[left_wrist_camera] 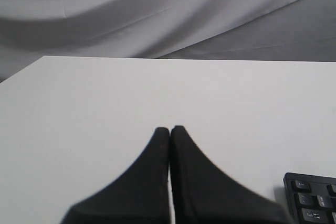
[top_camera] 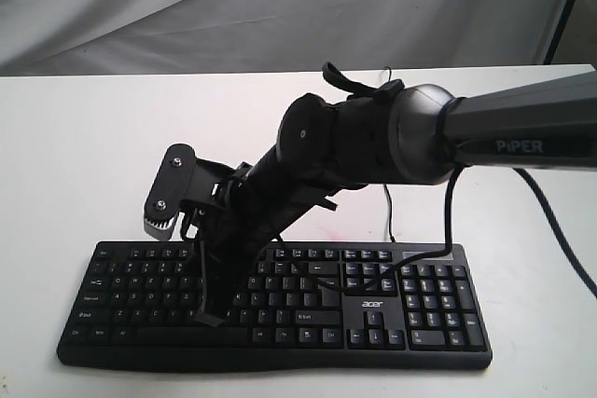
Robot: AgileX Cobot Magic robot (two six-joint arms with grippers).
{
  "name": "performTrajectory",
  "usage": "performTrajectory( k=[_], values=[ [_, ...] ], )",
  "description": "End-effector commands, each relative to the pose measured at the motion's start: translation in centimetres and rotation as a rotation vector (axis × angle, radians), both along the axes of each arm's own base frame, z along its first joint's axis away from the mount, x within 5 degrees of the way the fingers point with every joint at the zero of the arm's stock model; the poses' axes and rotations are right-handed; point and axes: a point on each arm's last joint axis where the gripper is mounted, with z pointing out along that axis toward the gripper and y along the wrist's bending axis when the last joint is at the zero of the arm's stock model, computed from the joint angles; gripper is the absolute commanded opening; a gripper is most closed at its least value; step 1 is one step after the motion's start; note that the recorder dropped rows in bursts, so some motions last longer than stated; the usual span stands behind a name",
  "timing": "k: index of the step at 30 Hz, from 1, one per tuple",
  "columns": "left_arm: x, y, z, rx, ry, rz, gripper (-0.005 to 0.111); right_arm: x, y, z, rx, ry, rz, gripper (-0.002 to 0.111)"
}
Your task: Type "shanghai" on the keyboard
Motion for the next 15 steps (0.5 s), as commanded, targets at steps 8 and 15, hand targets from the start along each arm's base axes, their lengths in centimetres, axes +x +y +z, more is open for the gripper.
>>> performTrajectory(
  k=[8,15],
  values=[
    [0.0,0.0,-0.1,-0.002,-0.006,-0.004,0.001,0.1,-0.2,0.0,0.006,0.001,-0.008,0.0],
    [0.0,0.0,-0.1,-0.002,-0.006,-0.004,0.001,0.2,0.0,-1.3,-0.012,0.004,-0.006,0.0]
  ],
)
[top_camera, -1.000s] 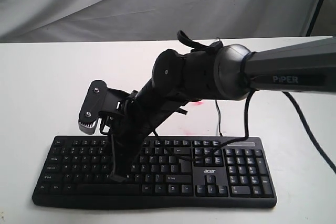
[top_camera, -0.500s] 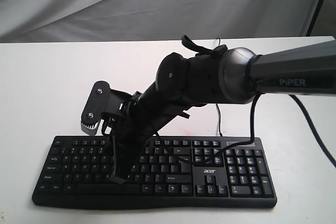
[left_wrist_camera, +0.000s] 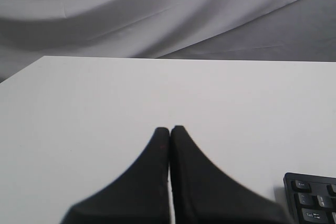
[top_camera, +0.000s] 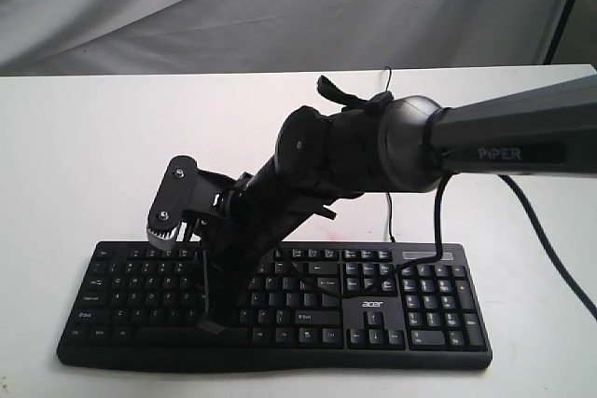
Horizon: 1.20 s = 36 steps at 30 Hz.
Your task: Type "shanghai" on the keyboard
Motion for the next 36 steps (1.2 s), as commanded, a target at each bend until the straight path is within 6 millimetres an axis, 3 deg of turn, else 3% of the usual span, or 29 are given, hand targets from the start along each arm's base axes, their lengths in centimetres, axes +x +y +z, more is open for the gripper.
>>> performTrajectory(
  k=[1,36],
  values=[
    [0.0,0.0,-0.1,-0.002,-0.006,-0.004,0.001,0.1,-0.1,0.1,0.005,-0.013,-0.005,0.0],
    [0.0,0.0,-0.1,-0.002,-0.006,-0.004,0.001,-0.4,0.5,-1.6,-0.007,0.005,0.066,0.0]
  ],
)
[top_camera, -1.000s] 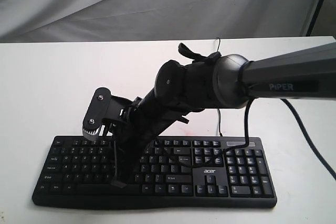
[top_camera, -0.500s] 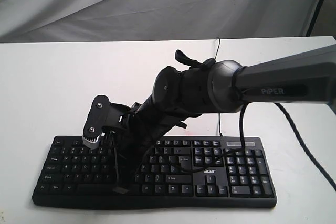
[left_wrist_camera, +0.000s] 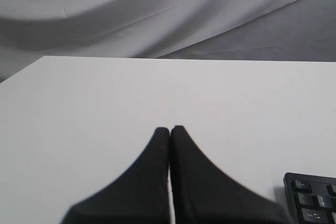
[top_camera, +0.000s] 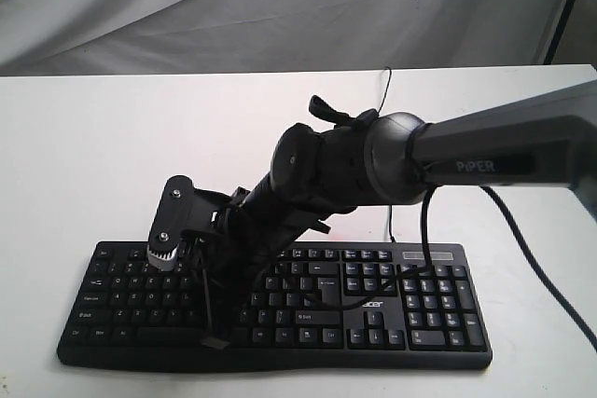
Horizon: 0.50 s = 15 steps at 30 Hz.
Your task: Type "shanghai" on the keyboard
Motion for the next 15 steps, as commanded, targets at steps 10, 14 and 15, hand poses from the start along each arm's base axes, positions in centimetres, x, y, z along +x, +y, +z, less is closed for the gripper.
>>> performTrajectory(
  k=[10,14,15],
  values=[
    [-0.01,-0.03,-0.09,-0.002,-0.006,-0.004,0.001,-0.4,0.11,-0.03,-0.001,0.012,0.038,0.0],
    [-0.01,-0.03,-0.09,-0.002,-0.006,-0.004,0.001,-0.41,0.11,-0.48,-0.008,0.02,0.041,0.0],
    [-0.01,-0.03,-0.09,-0.002,-0.006,-0.004,0.001,-0.39,0.11,-0.46,-0.007,0.017,0.042,0.0]
  ],
)
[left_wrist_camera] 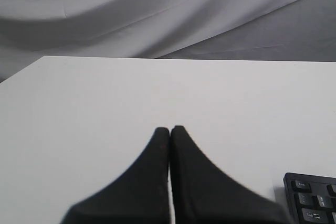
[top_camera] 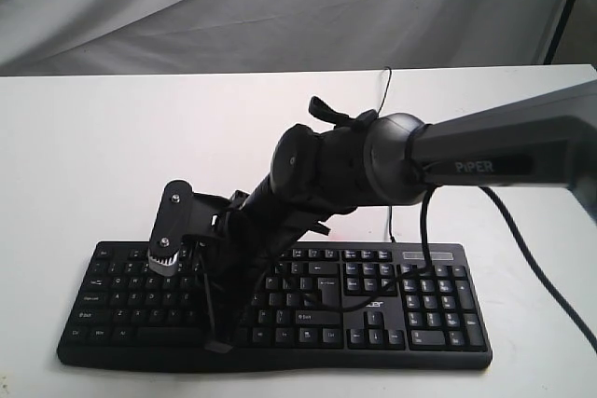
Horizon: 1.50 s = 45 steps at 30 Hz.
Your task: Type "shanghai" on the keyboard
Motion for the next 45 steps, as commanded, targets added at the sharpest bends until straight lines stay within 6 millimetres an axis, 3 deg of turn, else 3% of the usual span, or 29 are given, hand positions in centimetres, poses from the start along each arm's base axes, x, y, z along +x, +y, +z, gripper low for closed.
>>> performTrajectory(
  k=[1,15,24,35,45],
  values=[
    [0.0,0.0,-0.1,-0.002,-0.006,-0.004,0.001,-0.2,0.1,-0.4,-0.003,0.013,0.009,0.0],
    [0.0,0.0,-0.1,-0.002,-0.006,-0.004,0.001,-0.2,0.1,-1.3,-0.02,0.021,0.016,0.0],
    [0.0,0.0,-0.1,-0.002,-0.006,-0.004,0.001,-0.3,0.0,2.4,0.037,-0.023,-0.01,0.0],
    [0.0,0.0,-0.1,-0.002,-0.006,-0.004,0.001,-0.3,0.1,2.4,0.043,-0.021,-0.02,0.0],
    [0.0,0.0,-0.1,-0.002,-0.006,-0.004,0.001,-1.1,1.8,2.6,0.057,-0.086,-0.013,0.0]
  ],
)
